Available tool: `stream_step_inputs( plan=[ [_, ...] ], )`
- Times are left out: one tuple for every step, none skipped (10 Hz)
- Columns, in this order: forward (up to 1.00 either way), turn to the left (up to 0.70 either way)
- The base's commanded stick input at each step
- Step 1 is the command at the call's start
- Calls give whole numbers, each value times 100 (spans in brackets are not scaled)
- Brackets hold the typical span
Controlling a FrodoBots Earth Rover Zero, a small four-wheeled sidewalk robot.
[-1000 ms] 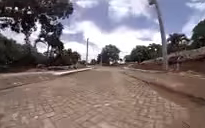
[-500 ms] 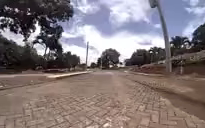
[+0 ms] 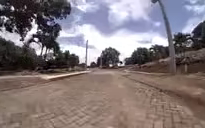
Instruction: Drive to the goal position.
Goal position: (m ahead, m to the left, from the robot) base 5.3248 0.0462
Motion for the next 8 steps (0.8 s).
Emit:
stream_step_inputs(
  plan=[
    [100, 0],
    [100, 0],
    [100, 0],
    [100, 0],
    [100, 0],
    [100, 0],
    [100, 0],
    [100, 0]
  ],
)
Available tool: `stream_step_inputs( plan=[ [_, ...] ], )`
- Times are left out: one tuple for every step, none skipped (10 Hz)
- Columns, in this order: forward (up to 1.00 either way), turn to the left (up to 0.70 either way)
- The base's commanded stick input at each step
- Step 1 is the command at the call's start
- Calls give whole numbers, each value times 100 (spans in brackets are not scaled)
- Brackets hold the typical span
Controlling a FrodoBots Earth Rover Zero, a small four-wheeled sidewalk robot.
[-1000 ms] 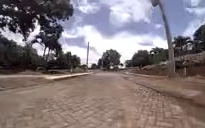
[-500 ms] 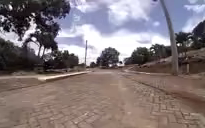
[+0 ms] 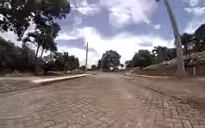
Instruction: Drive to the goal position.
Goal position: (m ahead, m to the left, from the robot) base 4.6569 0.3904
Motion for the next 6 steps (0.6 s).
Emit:
stream_step_inputs(
  plan=[
    [100, 0],
    [100, 0],
    [100, 0],
    [100, 0],
    [100, 0],
    [100, 0]
  ],
)
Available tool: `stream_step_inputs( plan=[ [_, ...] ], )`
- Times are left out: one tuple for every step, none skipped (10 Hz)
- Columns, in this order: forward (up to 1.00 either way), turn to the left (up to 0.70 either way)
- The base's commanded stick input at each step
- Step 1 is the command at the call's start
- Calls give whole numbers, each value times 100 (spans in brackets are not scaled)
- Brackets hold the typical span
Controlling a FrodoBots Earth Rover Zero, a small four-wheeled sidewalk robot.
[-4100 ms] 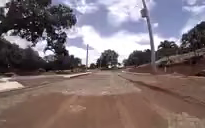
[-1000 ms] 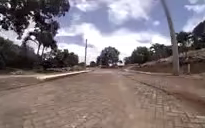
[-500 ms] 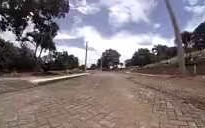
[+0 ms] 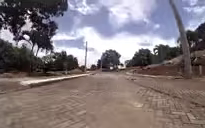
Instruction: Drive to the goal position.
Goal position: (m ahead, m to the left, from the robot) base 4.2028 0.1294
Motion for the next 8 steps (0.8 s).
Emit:
stream_step_inputs(
  plan=[
    [100, 0],
    [100, 0],
    [100, 0],
    [100, 0],
    [100, 0],
    [100, 0],
    [100, 0],
    [100, 0]
  ],
)
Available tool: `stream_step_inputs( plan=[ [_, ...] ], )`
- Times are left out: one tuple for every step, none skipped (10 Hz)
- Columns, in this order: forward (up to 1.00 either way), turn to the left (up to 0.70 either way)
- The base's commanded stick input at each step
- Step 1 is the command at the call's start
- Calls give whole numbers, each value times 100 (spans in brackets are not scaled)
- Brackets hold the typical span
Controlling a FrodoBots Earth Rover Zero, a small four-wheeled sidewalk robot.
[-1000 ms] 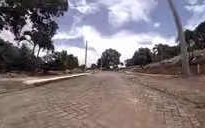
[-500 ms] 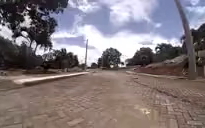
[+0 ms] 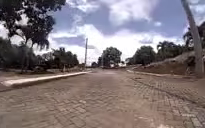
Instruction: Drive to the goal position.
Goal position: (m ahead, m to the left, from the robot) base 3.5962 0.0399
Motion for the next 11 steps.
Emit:
stream_step_inputs(
  plan=[
    [100, 0],
    [100, 0],
    [100, 0],
    [100, 0],
    [100, 0],
    [100, 0],
    [100, 0],
    [100, 0],
    [100, 0],
    [100, 0],
    [100, 0]
  ],
)
